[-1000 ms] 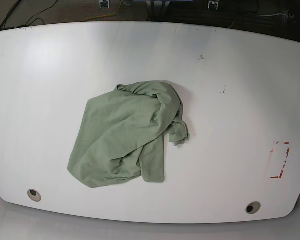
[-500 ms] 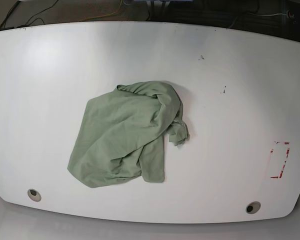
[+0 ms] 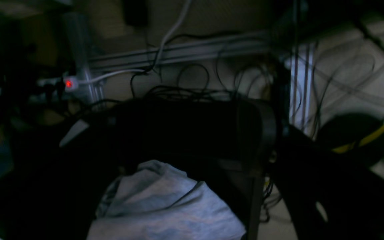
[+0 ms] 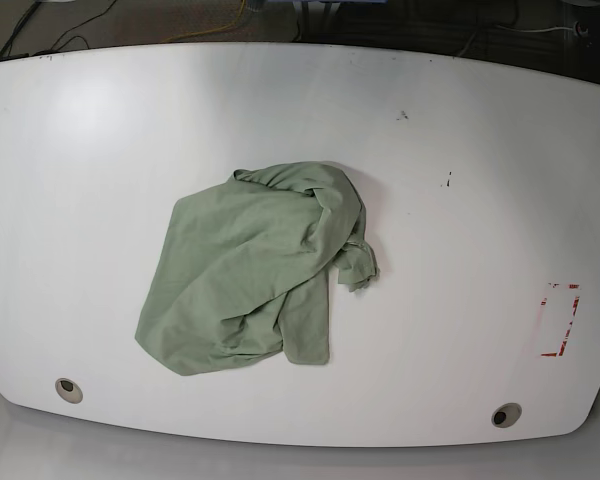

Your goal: Layout the t-shirt on the table in an organized manner, then fold the t-shirt properly

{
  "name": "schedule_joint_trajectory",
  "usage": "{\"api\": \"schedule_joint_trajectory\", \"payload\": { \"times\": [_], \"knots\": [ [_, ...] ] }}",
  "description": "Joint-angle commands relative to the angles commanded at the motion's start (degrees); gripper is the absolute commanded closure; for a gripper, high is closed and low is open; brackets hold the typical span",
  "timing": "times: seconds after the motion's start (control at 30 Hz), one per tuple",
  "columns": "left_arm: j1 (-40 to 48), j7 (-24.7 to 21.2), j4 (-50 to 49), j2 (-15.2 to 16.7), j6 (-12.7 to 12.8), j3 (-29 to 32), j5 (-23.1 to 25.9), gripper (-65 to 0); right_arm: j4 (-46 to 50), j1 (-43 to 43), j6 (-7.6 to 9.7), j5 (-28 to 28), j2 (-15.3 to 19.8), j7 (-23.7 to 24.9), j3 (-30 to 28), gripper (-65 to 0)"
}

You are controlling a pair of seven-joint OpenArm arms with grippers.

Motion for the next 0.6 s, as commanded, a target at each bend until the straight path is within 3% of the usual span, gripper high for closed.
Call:
{"api": "schedule_joint_trajectory", "payload": {
  "times": [0.23, 0.6],
  "knots": [
    [4.7, 0.0, 6.3, -1.1, -5.2, -0.2, -6.9, -40.6, 6.2, -4.6, 0.00, 0.4, -0.1, 0.0, -0.2, -32.6],
    [13.8, -0.1, 18.4, -1.2, -5.7, -0.1, -12.0, -40.6, 17.5, -12.2, 0.00, 0.5, -0.3, 0.0, -2.1, -32.6]
  ]
}}
